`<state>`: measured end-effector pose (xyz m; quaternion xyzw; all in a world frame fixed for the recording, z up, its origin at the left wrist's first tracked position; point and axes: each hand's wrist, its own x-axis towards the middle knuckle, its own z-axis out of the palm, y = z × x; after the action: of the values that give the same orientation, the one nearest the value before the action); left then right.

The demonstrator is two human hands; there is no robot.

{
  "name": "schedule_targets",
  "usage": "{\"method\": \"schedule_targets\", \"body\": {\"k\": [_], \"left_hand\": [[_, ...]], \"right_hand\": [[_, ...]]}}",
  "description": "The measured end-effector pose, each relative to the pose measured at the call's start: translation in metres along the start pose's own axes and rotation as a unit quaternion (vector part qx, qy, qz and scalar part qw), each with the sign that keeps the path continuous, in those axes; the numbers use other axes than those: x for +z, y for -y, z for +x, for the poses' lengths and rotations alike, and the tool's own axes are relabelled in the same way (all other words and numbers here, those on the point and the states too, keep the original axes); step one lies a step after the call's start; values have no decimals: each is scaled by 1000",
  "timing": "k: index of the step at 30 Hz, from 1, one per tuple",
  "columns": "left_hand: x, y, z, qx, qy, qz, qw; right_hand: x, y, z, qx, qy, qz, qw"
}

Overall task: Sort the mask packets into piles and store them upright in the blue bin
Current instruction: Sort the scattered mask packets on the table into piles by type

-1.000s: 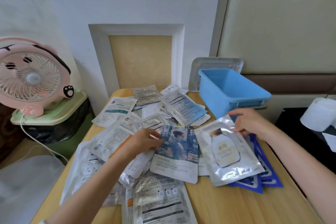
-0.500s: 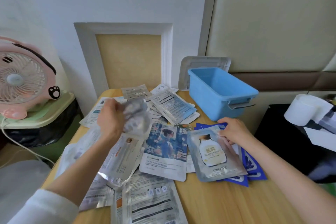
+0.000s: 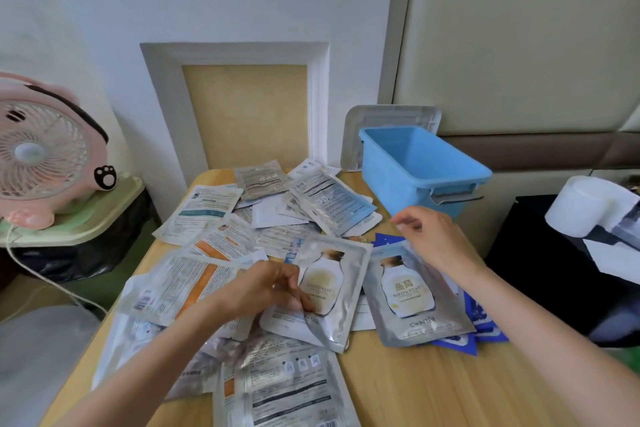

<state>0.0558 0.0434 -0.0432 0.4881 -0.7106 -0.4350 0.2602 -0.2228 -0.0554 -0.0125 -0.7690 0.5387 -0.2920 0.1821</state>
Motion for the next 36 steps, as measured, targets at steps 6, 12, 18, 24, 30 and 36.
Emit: {"method": "schedule_targets", "body": {"k": [6,12,18,24,30,36], "left_hand": [[1,-8,-7,-18,7,9,1000],[7,-21,-11,10,-66,-43,997],[31,-35,-8,35,-57,-67,995],[-41,-12,-18,-162,-39,299,940],[-52,8,-19,-254,-11,492,833],[-57,11,-18,-222,-74,541,808]], "right_hand": [[24,19,1,11,113,38,993],[47,33,15,96,158,78,980],[36,38,23,149,240,131,950],[32,18,9,36,212,-116,970],[45,30,-2,49,187,-82,978],[23,22,9,112,131,125,977]]}}
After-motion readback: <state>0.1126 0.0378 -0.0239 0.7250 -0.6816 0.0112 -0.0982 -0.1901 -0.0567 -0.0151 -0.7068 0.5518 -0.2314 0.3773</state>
